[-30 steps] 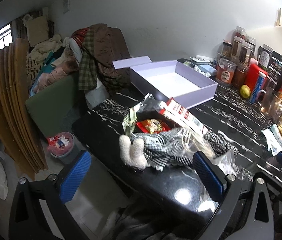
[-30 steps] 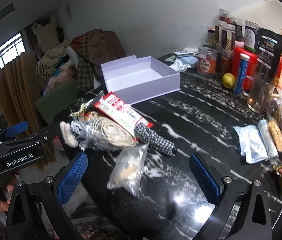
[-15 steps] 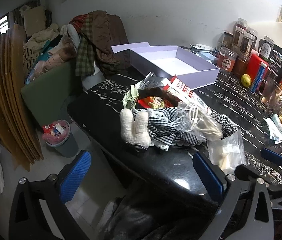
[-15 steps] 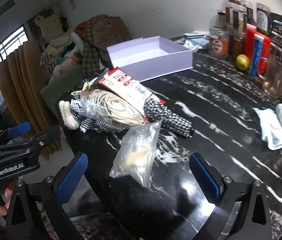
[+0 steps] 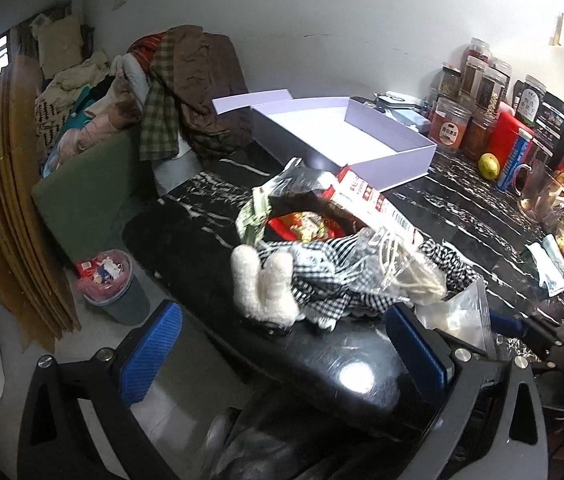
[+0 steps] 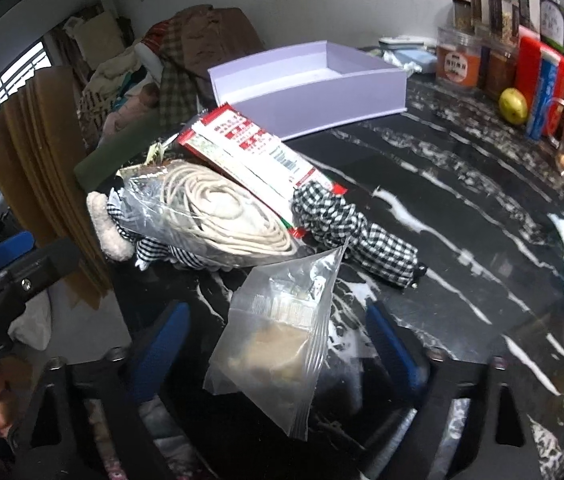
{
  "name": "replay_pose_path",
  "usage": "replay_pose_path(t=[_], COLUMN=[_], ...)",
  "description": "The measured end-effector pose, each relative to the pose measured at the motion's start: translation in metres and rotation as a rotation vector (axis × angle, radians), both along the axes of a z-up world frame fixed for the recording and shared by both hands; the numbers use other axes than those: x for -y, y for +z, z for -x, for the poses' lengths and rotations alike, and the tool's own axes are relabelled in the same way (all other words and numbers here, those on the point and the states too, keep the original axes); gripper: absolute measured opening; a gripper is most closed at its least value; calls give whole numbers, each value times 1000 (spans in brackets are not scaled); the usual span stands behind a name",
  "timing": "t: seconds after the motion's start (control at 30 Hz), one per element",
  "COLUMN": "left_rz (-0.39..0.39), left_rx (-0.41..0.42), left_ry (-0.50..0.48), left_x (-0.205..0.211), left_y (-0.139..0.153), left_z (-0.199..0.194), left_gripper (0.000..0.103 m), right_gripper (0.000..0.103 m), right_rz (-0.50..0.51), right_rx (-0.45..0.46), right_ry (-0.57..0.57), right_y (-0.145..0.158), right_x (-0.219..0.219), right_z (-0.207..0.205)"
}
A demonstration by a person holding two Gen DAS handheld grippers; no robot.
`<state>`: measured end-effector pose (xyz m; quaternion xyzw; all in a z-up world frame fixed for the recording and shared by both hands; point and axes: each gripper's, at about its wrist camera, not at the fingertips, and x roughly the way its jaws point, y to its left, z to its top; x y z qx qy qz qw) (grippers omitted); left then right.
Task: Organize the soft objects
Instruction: 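Grasp the clear bag with the right tool while the left tool grasps the bagged cream cord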
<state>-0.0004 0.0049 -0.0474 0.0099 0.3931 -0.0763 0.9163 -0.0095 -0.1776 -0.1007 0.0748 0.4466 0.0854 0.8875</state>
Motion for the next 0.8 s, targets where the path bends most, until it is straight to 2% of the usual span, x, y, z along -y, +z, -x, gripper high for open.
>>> replay_pose_path(t=[0.07, 0.17, 0.3, 0.47, 0.67, 0.8], left_rz=[-2, -3, 11, 34, 29, 28], left_rx=[7, 15, 14, 17, 12, -51], left_ry=[-18, -45, -90, -153, -238, -320], left_x=[4, 12, 23, 41, 67, 85], left_y=[2, 6, 10, 14, 16, 7], left_z=[-4, -9, -19, -28, -43, -58], left_gripper=[103, 103, 103, 103, 103, 103], right_gripper=[67, 44, 38, 37, 37, 37], right_rz=[-5, -24, -49, -92, -81, -92], right_rx=[-25, -44, -54, -59, -50, -46], right_ry=[-3, -10, 3, -4, -57, -77], right_y=[-4, -8, -6, 3, 13, 18], right_x=[3, 8, 15, 33, 53, 64], right_z=[-4, -6, -4, 8, 19, 23])
